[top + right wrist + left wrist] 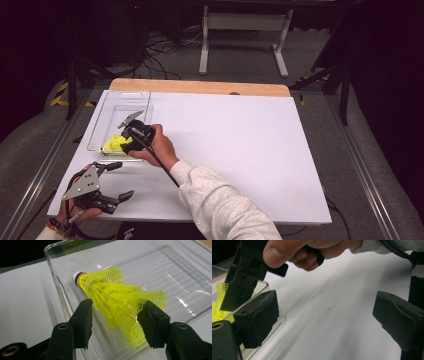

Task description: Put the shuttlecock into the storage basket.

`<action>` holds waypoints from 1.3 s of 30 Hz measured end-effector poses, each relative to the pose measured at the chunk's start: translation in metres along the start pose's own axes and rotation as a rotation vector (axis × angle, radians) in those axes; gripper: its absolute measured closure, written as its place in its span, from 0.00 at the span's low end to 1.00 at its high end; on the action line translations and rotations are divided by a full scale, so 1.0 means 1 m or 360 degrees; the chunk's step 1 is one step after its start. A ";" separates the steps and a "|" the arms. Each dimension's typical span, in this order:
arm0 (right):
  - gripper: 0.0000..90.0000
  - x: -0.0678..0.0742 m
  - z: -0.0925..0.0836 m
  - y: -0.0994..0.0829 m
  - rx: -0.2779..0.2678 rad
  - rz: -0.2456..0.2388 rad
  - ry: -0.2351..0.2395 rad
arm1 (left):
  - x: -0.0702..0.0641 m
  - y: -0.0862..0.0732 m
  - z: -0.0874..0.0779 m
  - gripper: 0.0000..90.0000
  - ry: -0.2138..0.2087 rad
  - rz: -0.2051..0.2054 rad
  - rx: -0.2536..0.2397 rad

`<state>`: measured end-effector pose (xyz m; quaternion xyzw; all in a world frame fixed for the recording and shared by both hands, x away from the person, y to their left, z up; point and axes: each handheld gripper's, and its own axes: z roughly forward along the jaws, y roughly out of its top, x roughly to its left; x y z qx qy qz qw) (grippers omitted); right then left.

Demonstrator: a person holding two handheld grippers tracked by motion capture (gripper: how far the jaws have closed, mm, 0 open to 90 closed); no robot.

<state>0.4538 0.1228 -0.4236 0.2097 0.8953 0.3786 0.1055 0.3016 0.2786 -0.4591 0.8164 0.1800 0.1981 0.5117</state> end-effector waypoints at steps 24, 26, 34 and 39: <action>0.50 -0.011 -0.057 -0.025 -0.0199 -0.0120 -0.0099 | 0.001 0.000 0.002 0.08 0.0005 0.0001 0.0016; 0.50 -0.012 -0.063 -0.028 -0.0214 -0.0135 -0.0112 | 0.000 0.000 0.002 0.08 0.0007 0.0005 0.0023; 0.49 -0.018 -0.076 -0.031 -0.0252 -0.0136 -0.0162 | 0.001 0.000 0.003 0.08 0.0009 -0.0013 0.0020; 0.47 -0.020 -0.083 -0.036 -0.0272 -0.0145 -0.0193 | 0.001 0.000 0.002 0.08 0.0013 -0.0002 0.0026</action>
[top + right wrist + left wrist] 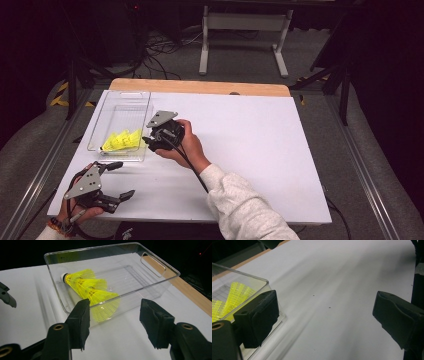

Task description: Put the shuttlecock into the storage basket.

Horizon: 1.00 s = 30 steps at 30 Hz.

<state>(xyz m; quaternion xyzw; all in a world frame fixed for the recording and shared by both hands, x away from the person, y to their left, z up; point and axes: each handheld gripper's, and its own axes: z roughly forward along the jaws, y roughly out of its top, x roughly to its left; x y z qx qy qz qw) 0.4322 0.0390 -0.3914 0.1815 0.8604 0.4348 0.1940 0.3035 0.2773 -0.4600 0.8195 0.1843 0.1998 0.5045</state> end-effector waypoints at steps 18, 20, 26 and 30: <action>0.26 -0.003 -0.011 -0.007 -0.0004 -0.0102 -0.0091 | 0.001 -0.001 0.000 0.08 0.0012 -0.0008 -0.0002; 0.22 -0.004 -0.012 -0.009 0.0005 -0.0103 -0.0085 | 0.001 -0.001 0.000 0.08 0.0012 -0.0004 0.0001; 0.16 -0.006 -0.017 -0.015 -0.0012 -0.0078 -0.0116 | 0.001 -0.001 0.001 0.08 0.0007 -0.0002 0.0008; 0.14 -0.007 -0.023 -0.018 -0.0028 -0.0088 -0.0143 | 0.001 -0.001 0.001 0.08 0.0008 -0.0002 0.0007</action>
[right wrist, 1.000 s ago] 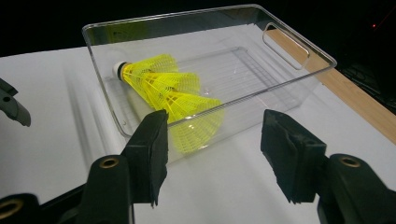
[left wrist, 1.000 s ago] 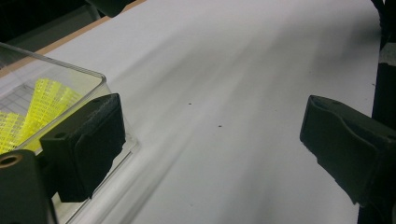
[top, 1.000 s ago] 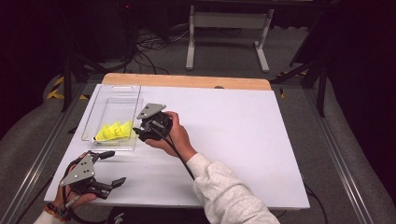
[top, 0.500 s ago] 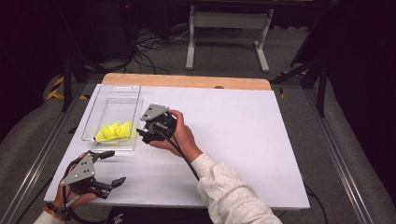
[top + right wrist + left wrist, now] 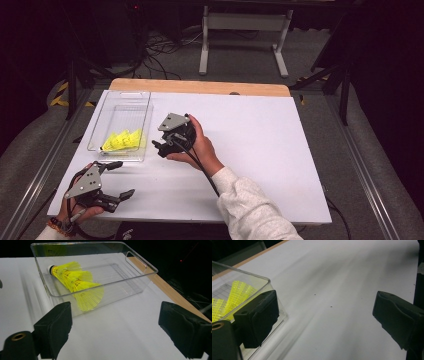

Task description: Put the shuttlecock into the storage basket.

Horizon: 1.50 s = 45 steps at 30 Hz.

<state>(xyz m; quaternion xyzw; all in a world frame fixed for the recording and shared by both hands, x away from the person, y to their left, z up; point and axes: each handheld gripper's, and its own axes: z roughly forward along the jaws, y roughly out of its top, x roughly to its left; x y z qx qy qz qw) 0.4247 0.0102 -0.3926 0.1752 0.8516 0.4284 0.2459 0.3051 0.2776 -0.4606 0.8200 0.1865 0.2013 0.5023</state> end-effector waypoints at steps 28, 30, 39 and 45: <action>0.14 -0.017 -0.037 -0.018 -0.0005 -0.0014 -0.0158 | 0.002 0.001 0.002 0.08 -0.0007 0.0010 0.0001; 0.14 -0.018 -0.038 -0.019 -0.0004 -0.0031 -0.0167 | 0.002 0.001 0.001 0.08 0.0000 0.0007 -0.0004; 0.14 -0.022 -0.049 -0.026 -0.0015 -0.0028 -0.0206 | 0.002 0.001 0.002 0.08 -0.0002 -0.0001 0.0003; 0.14 -0.024 -0.053 -0.028 -0.0019 -0.0028 -0.0221 | 0.002 0.001 0.002 0.08 -0.0003 0.0002 0.0004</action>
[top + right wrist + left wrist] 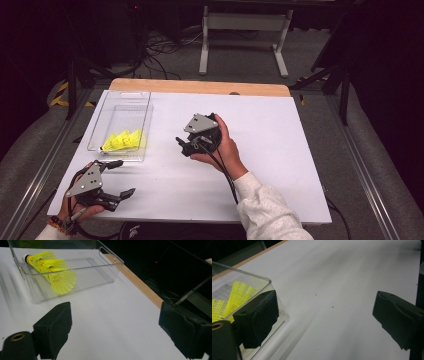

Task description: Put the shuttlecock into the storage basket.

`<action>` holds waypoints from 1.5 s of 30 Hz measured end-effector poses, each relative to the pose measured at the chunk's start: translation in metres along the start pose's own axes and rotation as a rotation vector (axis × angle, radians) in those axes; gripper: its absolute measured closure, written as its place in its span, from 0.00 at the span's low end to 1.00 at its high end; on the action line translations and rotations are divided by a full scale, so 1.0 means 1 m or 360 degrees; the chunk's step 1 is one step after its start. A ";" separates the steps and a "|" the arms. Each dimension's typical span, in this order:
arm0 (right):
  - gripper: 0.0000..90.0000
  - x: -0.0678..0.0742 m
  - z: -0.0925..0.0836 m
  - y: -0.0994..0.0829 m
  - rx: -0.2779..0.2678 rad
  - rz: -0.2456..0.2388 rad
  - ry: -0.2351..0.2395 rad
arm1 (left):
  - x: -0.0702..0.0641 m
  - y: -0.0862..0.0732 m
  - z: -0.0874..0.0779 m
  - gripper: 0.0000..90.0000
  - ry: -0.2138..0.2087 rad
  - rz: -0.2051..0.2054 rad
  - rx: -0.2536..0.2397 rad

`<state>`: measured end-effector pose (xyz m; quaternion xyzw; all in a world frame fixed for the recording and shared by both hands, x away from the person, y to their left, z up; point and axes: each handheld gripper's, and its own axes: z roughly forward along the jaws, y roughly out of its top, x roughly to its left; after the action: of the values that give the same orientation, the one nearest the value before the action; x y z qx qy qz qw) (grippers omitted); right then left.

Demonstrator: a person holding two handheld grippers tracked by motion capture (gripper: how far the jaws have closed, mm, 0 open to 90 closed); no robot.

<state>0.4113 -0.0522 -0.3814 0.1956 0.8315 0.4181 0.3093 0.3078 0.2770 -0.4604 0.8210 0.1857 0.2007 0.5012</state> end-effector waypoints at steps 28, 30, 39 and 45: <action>0.14 -0.011 -0.029 -0.019 0.0005 -0.0001 -0.0100 | 0.000 0.000 0.001 0.08 0.0006 -0.0003 0.0006; 0.14 -0.012 -0.032 -0.020 0.0011 -0.0009 -0.0113 | 0.000 0.000 0.001 0.08 0.0005 0.0004 0.0014; 0.13 -0.018 -0.040 -0.028 0.0023 -0.0011 -0.0155 | 0.001 0.000 0.001 0.08 0.0005 0.0005 0.0018; 0.13 -0.022 -0.047 -0.036 0.0017 0.0012 -0.0168 | 0.001 0.000 0.001 0.08 0.0005 0.0005 0.0019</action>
<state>0.3930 -0.1123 -0.3816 0.2222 0.8154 0.4039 0.3502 0.3093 0.2764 -0.4606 0.8240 0.1862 0.2016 0.4957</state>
